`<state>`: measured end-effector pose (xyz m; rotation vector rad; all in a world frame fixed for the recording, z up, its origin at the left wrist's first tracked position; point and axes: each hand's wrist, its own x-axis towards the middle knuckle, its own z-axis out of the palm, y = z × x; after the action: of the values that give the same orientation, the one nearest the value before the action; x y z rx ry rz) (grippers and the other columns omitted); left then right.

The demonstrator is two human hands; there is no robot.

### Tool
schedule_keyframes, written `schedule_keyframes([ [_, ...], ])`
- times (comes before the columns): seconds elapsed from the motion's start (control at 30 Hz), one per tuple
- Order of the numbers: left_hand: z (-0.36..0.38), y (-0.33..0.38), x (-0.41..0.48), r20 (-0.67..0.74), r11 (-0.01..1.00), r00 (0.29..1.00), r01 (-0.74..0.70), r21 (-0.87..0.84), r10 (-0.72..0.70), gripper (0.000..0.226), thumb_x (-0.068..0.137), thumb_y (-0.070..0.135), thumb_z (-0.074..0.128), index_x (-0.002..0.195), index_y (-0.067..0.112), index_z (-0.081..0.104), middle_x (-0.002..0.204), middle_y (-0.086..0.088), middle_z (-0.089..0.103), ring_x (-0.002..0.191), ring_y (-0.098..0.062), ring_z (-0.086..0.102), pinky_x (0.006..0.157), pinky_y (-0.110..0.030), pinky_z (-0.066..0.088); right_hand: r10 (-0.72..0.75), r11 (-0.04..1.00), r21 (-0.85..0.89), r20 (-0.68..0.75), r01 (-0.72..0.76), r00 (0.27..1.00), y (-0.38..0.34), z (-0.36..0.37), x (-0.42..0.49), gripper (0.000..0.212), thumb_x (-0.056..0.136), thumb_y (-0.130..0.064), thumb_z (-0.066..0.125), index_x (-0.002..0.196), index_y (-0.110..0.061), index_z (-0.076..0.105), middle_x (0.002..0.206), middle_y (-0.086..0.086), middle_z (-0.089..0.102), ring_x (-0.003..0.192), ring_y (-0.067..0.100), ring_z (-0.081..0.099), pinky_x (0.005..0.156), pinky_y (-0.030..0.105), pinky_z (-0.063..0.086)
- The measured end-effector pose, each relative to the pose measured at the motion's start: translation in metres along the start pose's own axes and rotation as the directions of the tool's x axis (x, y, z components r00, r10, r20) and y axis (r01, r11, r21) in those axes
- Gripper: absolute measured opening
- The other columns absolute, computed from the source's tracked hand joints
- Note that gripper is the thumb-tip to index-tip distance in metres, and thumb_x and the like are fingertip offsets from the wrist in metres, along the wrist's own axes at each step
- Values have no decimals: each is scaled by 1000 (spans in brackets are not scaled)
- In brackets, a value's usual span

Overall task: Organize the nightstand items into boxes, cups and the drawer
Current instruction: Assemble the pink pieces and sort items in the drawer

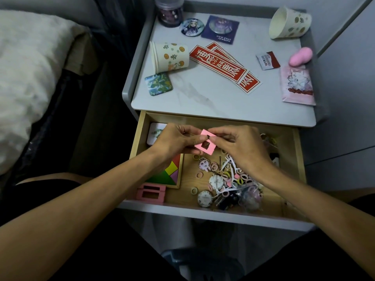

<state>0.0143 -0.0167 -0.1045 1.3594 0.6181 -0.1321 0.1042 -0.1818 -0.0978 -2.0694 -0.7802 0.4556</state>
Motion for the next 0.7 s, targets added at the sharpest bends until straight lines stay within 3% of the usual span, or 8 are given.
schedule_keyframes([
  [0.23,-1,1,0,-18,1000,1000,3,-6,-3,23,87,5,70,108,-6,71,87,-15,76,69,-20,72,61,-21,59,-28,999,-20,18,28,999,1,1,1,31,87,-20,73,118,-19,72,107,-5,74,93,-4,67,84,16,55],
  [0.3,-2,2,0,-23,1000,1000,4,-25,-4,18,87,4,70,103,-4,72,83,-13,76,68,-22,71,61,-21,60,-73,994,-77,44,76,996,2,3,0,38,85,-23,75,122,-19,70,110,-6,71,94,1,66,85,21,55],
  [0.43,-4,3,0,-51,999,999,13,-35,-15,14,86,4,70,98,-2,72,82,-14,76,64,-21,70,61,-22,60,-169,937,-290,107,193,980,4,8,-2,63,76,-25,83,134,-15,59,118,-5,51,103,3,48,90,12,44],
  [0.57,-5,3,1,-59,1000,998,15,-21,-16,17,86,5,71,100,-5,72,86,-20,75,61,-22,70,62,-22,60,-255,880,-384,113,279,960,3,10,-5,65,77,-23,82,135,-8,56,114,4,55,98,16,57,86,34,54],
  [0.7,-10,5,0,-62,999,998,23,-36,-26,20,87,6,70,102,-6,72,90,-22,75,64,-23,70,63,-21,60,-278,869,-400,89,290,956,0,14,-7,63,79,-21,81,134,-6,55,121,7,57,103,19,60,89,28,52],
])
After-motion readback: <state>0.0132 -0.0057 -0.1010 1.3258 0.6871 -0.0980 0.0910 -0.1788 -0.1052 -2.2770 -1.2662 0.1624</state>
